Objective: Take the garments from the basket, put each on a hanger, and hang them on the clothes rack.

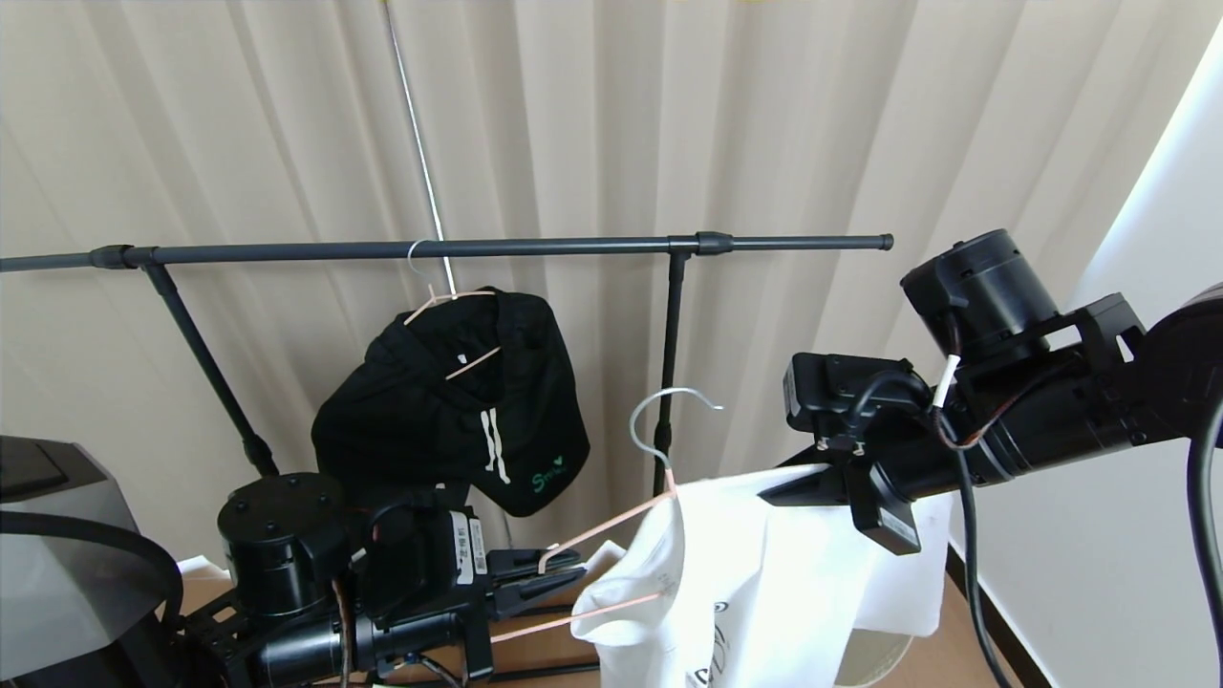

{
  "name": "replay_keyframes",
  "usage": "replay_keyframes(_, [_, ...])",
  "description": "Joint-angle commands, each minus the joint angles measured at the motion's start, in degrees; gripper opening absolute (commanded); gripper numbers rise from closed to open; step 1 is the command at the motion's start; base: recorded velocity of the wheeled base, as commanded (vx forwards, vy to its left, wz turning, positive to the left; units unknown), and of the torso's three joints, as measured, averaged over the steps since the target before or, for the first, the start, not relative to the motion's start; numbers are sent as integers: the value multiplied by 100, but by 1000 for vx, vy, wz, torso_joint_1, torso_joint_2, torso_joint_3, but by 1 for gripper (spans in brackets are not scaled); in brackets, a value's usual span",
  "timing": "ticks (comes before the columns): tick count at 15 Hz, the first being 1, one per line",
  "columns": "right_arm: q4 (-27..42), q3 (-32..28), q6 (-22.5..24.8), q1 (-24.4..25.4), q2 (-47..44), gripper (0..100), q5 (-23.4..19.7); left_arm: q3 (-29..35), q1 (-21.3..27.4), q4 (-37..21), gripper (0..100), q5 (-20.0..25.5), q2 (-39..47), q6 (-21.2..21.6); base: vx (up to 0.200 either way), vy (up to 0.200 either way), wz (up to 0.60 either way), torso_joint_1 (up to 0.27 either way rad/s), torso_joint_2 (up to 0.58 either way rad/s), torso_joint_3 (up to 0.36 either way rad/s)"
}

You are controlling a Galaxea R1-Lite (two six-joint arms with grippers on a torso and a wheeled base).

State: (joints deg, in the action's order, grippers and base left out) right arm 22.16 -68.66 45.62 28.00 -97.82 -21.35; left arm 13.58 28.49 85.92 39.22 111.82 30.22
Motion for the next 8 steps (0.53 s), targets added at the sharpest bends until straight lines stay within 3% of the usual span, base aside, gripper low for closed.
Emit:
replay_keyframes(1, [-1,19,0,4,8,0,-1,4,-19,30,0,-2,68,1,0,0,0,0,0,0])
replay_keyframes(8, [16,19,0,4,43,0,-10,-13,-80,338,0,7,155,-25,0,0,0,0,0,0])
